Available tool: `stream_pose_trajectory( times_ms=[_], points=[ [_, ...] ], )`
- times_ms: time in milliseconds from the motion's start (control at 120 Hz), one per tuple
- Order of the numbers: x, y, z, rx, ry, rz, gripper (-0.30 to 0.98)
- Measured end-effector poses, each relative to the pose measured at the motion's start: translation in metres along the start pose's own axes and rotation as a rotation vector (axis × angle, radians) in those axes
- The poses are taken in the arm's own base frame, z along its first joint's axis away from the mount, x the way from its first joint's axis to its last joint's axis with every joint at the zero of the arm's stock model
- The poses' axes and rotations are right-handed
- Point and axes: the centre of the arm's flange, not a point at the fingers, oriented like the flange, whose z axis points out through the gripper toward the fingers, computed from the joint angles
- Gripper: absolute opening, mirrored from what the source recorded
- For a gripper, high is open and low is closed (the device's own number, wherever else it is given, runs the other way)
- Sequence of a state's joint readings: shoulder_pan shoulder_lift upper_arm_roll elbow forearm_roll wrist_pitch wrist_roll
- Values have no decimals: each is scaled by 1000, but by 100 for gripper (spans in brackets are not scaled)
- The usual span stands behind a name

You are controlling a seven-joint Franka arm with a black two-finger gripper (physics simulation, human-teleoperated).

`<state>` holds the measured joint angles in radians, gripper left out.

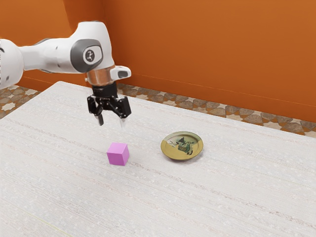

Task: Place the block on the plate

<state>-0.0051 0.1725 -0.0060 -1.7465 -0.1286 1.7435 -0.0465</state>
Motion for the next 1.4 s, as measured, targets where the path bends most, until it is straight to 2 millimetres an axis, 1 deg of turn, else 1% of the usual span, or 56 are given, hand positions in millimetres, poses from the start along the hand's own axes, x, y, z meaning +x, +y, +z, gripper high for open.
stream_pose_trajectory(
  times_ms=[83, 125, 183, 292, 325, 367, 425, 575, 683, 842, 917, 1083, 1142, 1267, 1400],
  points=[
    [3, -7, 21, -18, -3, -47, 69],
    [6, -14, 30, -23, -2, -74, 69],
    [11, -23, 42, -28, -1, -108, 69],
    [23, -29, 68, -38, -4, -150, 69],
    [26, -35, 74, -38, -4, -169, 69],
    [30, -42, 77, -40, 4, -190, 69],
    [38, -47, 76, -41, 24, -208, 69],
    [67, -52, 74, -41, 67, -238, 69],
    [80, -58, 78, -37, 78, -260, 69],
    [87, -61, 101, -37, 62, -283, 69],
    [88, -67, 113, -33, 52, -301, 69],
    [90, -76, 130, -26, 45, -326, 69],
    [92, -78, 137, -24, 41, -332, 69],
    [93, -81, 158, -21, 21, -345, 69],
    [95, -83, 173, -21, 10, -353, 69]
  ],
)
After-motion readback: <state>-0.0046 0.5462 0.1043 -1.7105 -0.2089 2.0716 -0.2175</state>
